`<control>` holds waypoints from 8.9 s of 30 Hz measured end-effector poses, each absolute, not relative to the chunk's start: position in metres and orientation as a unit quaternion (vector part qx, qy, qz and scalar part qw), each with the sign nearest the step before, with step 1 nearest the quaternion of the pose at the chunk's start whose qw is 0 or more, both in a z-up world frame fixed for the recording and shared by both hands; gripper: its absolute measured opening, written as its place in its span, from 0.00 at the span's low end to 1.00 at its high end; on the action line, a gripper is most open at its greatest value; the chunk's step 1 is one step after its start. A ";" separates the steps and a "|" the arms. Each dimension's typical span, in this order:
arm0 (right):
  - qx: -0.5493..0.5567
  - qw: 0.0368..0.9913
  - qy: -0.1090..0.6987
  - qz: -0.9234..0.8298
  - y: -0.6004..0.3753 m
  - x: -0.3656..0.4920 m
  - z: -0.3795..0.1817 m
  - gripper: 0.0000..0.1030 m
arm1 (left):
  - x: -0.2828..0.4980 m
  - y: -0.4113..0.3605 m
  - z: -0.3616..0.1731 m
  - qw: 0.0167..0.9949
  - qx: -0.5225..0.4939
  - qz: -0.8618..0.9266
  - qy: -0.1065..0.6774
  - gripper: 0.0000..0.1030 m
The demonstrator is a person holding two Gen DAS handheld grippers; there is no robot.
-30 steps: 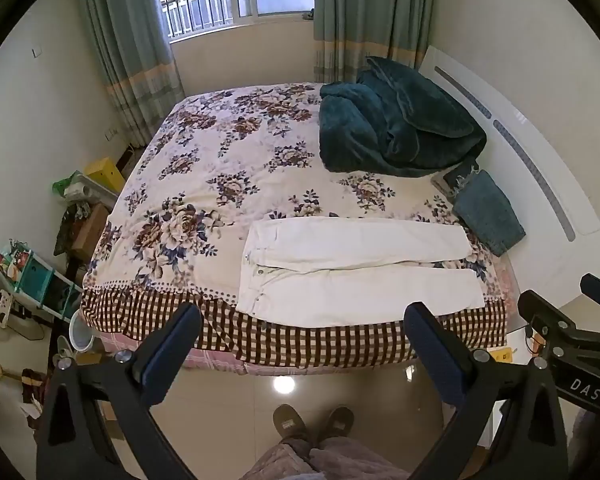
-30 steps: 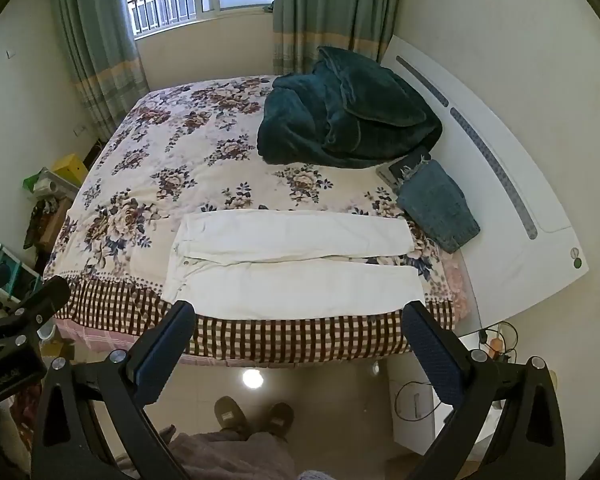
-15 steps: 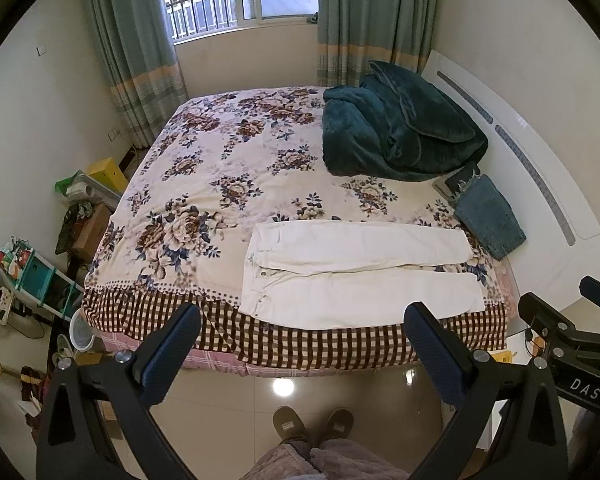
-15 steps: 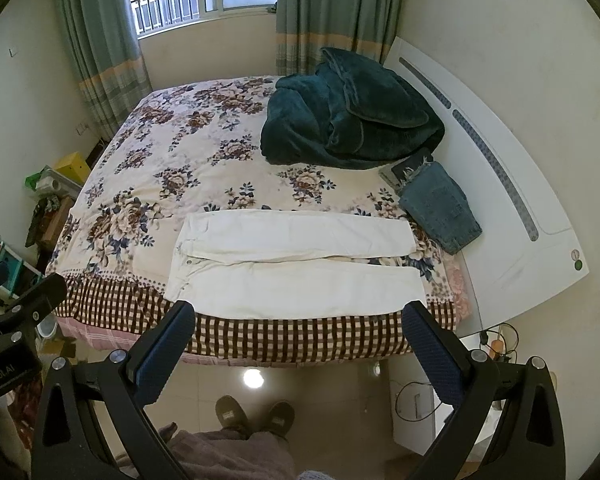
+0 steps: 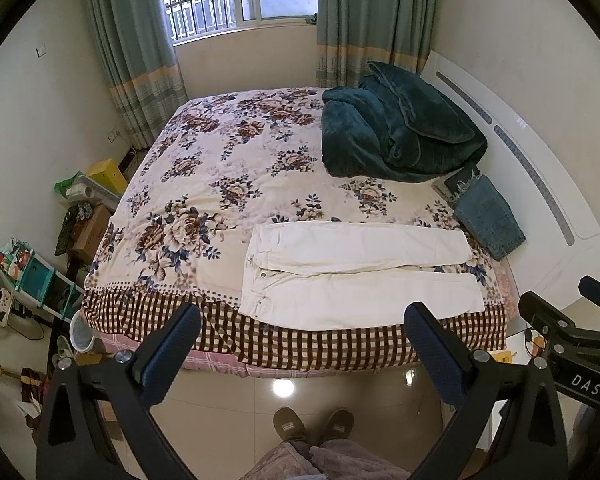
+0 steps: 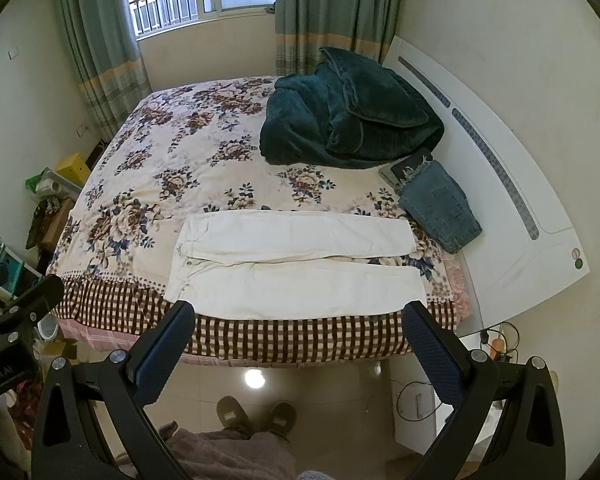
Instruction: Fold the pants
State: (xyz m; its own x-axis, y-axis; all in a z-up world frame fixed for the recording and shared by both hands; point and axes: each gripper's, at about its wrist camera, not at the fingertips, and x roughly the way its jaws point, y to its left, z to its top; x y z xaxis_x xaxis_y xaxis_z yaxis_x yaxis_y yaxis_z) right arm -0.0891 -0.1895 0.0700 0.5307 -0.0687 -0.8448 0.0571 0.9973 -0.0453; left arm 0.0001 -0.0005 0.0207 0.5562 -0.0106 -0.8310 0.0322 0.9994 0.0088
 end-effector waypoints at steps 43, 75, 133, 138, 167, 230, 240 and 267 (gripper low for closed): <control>-0.002 0.873 0.486 -0.038 -0.188 -0.089 0.070 1.00 | 0.010 -0.001 0.018 0.879 0.002 -0.021 0.476 1.00; 0.132 0.761 0.607 -0.185 -0.373 0.355 -0.324 1.00 | 0.363 0.041 -0.297 0.732 -0.152 0.171 0.642 1.00; 0.207 0.685 0.650 -0.257 -0.526 0.184 -0.589 0.29 | 0.150 0.098 -0.509 0.638 -0.441 0.145 0.614 0.11; 0.337 0.668 0.619 -0.238 -0.527 0.149 -0.587 0.55 | 0.112 0.116 -0.498 0.635 -0.484 0.160 0.580 0.31; 0.436 0.613 0.644 -0.141 -0.456 0.113 -0.617 0.09 | 0.135 0.194 -0.542 0.662 -0.473 0.231 0.533 0.16; 0.434 0.701 0.481 -0.298 -0.752 0.065 -0.609 0.07 | 0.254 -0.236 -0.590 0.670 -0.044 0.005 0.741 1.00; 0.492 0.667 0.498 -0.256 -0.766 0.042 -0.618 0.63 | 0.256 -0.246 -0.559 0.679 -0.065 0.011 0.731 1.00; 0.584 0.690 0.419 -0.085 -0.755 0.080 -0.670 0.29 | 0.293 -0.323 -0.612 0.673 -0.060 0.006 0.737 1.00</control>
